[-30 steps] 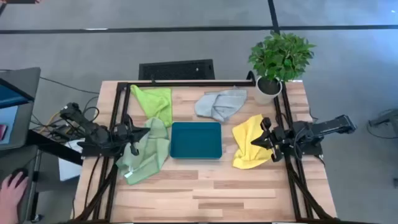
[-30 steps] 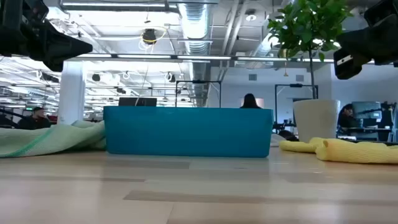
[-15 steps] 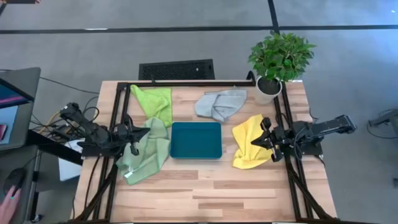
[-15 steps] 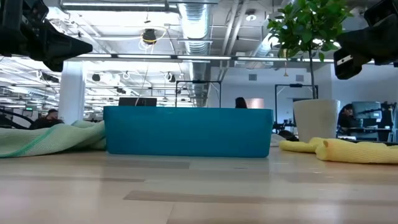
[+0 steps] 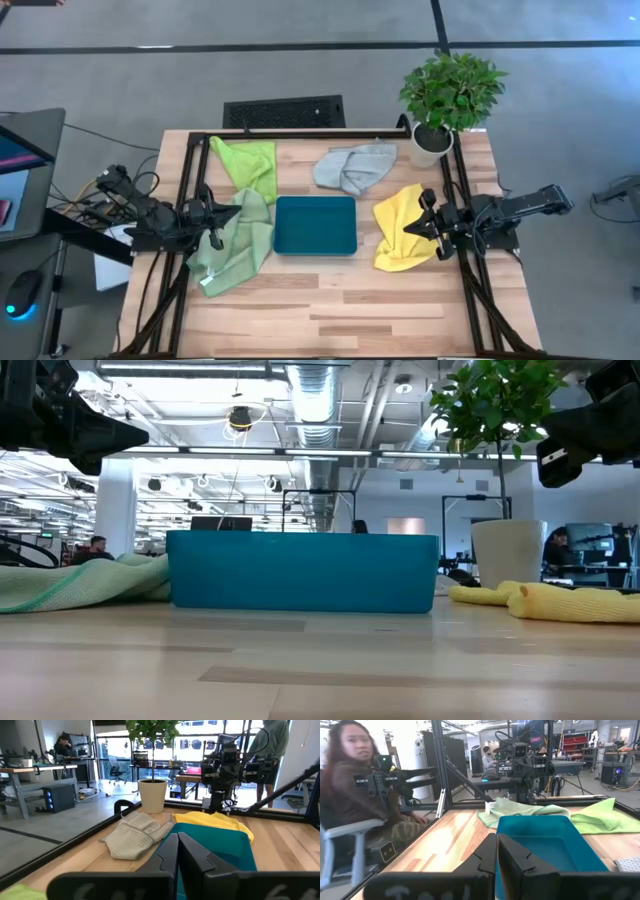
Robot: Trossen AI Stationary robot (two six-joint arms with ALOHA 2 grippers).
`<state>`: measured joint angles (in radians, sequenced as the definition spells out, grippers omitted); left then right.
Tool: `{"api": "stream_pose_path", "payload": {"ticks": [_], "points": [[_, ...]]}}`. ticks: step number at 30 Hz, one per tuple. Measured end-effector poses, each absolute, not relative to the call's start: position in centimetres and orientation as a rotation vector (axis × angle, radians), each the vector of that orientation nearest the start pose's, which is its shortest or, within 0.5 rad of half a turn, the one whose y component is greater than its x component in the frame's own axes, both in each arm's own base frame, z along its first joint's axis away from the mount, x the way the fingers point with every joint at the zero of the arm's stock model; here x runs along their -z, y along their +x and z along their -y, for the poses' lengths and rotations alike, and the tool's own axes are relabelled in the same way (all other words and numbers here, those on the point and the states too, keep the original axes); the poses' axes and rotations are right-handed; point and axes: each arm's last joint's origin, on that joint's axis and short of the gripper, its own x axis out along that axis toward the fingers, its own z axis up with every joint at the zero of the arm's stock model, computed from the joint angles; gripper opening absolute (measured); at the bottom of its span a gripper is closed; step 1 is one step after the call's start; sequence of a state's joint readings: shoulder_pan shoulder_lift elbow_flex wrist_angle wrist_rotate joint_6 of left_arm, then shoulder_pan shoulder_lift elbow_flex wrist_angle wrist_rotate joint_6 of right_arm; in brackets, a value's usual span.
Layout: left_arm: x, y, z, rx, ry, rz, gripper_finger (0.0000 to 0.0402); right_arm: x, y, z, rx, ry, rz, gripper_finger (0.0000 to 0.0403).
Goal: Fold microfiber towels
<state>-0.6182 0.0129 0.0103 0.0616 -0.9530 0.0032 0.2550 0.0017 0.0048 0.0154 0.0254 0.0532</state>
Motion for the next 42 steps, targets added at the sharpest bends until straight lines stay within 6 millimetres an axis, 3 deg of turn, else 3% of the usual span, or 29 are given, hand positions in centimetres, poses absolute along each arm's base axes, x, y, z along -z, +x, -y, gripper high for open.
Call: {"api": "stream_pose_path", "payload": {"ticks": [42], "points": [[-17.13, 8.34, 3.04, -0.335, -0.039, 0.042, 0.0000, -16.64, 9.45, -2.39, -0.228, 0.002, 0.018, 0.0037]]}}
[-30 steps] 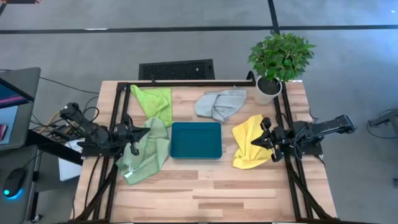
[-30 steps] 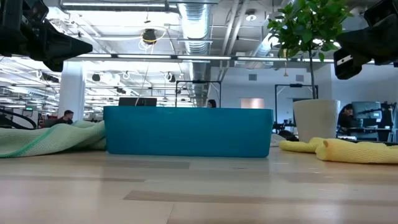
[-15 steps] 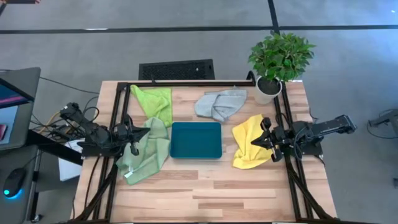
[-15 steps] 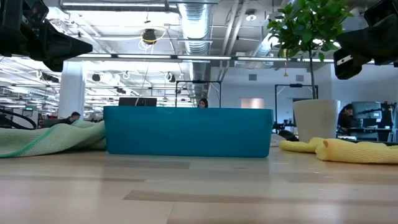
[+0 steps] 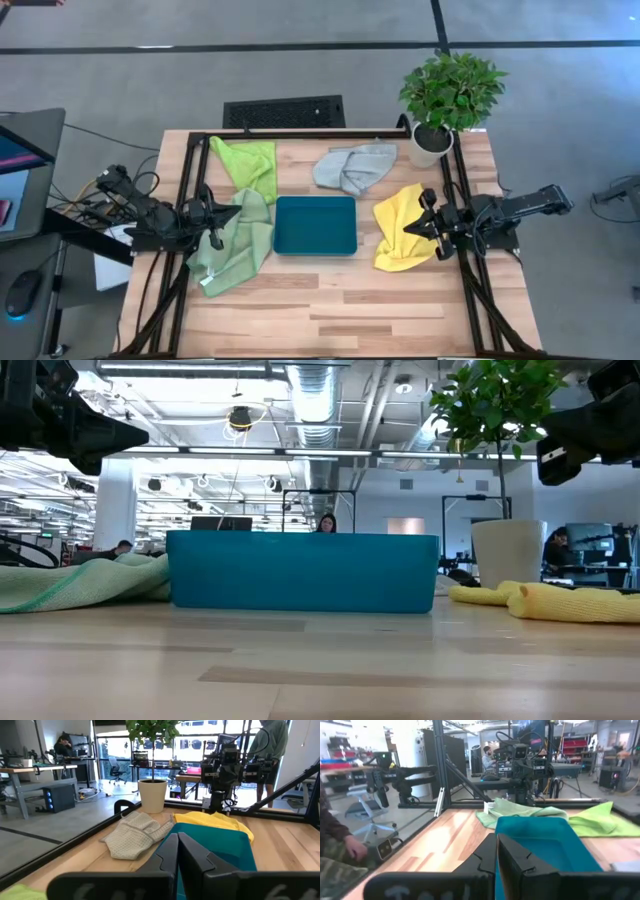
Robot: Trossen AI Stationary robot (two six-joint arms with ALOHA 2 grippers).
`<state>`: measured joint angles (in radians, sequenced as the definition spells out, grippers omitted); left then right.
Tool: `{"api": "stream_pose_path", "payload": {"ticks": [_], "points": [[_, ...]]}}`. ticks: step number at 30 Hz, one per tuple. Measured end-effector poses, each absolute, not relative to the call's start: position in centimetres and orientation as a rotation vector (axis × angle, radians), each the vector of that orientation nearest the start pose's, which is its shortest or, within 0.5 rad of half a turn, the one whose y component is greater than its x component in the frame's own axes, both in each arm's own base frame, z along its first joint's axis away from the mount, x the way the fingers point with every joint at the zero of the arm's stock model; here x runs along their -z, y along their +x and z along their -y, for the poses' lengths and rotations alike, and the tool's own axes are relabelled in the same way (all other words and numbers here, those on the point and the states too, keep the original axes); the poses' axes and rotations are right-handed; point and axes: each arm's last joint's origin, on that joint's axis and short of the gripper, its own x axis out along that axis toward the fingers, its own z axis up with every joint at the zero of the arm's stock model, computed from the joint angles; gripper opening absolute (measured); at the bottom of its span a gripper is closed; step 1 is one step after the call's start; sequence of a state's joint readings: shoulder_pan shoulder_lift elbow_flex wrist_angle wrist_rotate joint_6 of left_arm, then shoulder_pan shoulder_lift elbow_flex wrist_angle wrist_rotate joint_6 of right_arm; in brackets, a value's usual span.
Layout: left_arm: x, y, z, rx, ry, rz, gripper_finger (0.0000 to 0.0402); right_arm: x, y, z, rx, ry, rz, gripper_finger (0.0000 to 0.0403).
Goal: Fold microfiber towels
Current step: Fold the gray microfiber towel
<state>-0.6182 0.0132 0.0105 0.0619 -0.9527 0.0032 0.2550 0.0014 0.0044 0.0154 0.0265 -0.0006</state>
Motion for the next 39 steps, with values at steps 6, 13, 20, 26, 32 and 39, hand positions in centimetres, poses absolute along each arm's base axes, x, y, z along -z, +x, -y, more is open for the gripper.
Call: {"api": "stream_pose_path", "payload": {"ticks": [6, 13, 20, 26, 32, 39], "points": [[-17.1, 8.3, 3.0, -0.335, -0.039, 0.042, 0.0000, -17.5, 9.4, -2.5, -0.263, -0.004, 0.113, 0.0037], [-17.1, 8.3, 3.0, -0.335, -0.039, 0.042, 0.0000, -19.6, 8.4, -3.8, -0.563, -0.290, 0.391, 0.0037], [-17.1, 8.3, 3.0, -0.335, -0.039, 0.042, 0.0000, -23.0, 7.2, -3.6, -0.527, -0.256, 0.454, 0.0037], [-17.1, 8.3, 3.0, -0.334, -0.039, 0.042, 0.0000, -24.6, 6.6, -3.3, -0.539, -0.194, 0.325, 0.0037], [-17.1, 8.3, 3.0, -0.334, -0.038, 0.041, 0.0000, -25.7, 5.9, -2.9, -0.513, -0.165, 0.231, 0.0037], [-17.1, 8.3, 3.0, -0.335, -0.039, 0.041, 0.0000, -27.6, 4.9, -2.4, -0.535, 0.111, 0.227, 0.0037]]}}
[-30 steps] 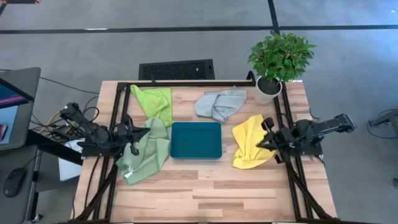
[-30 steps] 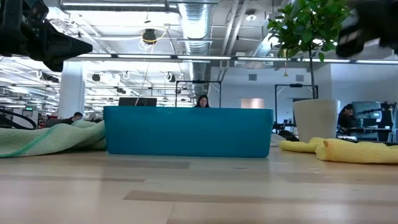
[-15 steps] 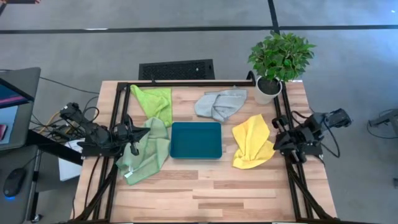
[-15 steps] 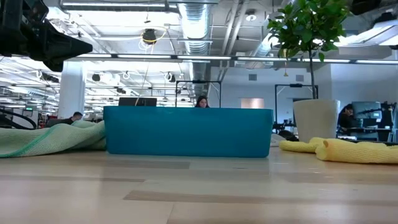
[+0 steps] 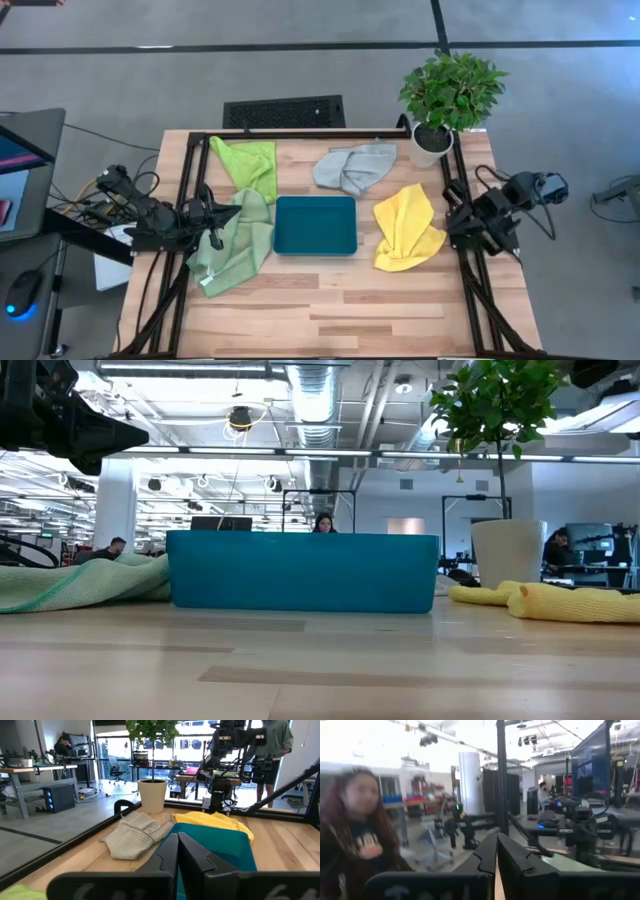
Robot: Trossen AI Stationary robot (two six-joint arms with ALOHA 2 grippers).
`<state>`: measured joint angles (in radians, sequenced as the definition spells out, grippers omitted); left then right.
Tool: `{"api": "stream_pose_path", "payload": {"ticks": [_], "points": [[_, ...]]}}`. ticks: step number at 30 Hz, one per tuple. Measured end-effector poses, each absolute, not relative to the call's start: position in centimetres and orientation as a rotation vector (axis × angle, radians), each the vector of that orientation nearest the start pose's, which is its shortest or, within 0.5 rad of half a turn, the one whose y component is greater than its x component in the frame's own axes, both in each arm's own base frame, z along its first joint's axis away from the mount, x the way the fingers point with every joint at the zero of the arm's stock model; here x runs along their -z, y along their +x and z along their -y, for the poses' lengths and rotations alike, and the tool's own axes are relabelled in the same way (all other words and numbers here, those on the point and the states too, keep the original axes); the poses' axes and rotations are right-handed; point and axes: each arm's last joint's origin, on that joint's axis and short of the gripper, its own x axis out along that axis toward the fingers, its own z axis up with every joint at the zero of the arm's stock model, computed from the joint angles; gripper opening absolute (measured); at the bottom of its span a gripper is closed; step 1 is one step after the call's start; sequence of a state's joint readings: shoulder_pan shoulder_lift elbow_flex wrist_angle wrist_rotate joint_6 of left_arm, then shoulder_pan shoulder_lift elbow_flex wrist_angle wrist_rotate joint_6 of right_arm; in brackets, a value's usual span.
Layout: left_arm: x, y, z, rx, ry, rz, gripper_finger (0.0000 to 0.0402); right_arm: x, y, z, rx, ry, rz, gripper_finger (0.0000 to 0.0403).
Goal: Fold microfiber towels
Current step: Fold the gray microfiber towel
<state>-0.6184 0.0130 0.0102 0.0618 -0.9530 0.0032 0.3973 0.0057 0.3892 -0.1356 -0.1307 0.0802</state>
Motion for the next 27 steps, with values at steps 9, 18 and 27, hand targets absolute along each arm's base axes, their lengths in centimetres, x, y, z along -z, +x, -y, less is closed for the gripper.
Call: {"api": "stream_pose_path", "payload": {"ticks": [9, 18, 27], "points": [[-17.1, 8.3, 3.0, -0.334, -0.038, 0.041, 0.0000, -28.1, 4.7, -2.4, -0.543, 0.171, 0.250, 0.0037], [-17.1, 8.3, 3.0, -0.334, -0.039, 0.041, 0.0000, -28.1, 4.7, -2.3, -0.515, 0.124, 0.269, 0.0037], [-17.1, 8.3, 3.0, -0.334, -0.039, 0.042, 0.0000, -28.1, 4.8, -1.3, -0.177, 0.125, 0.139, 0.0008]]}}
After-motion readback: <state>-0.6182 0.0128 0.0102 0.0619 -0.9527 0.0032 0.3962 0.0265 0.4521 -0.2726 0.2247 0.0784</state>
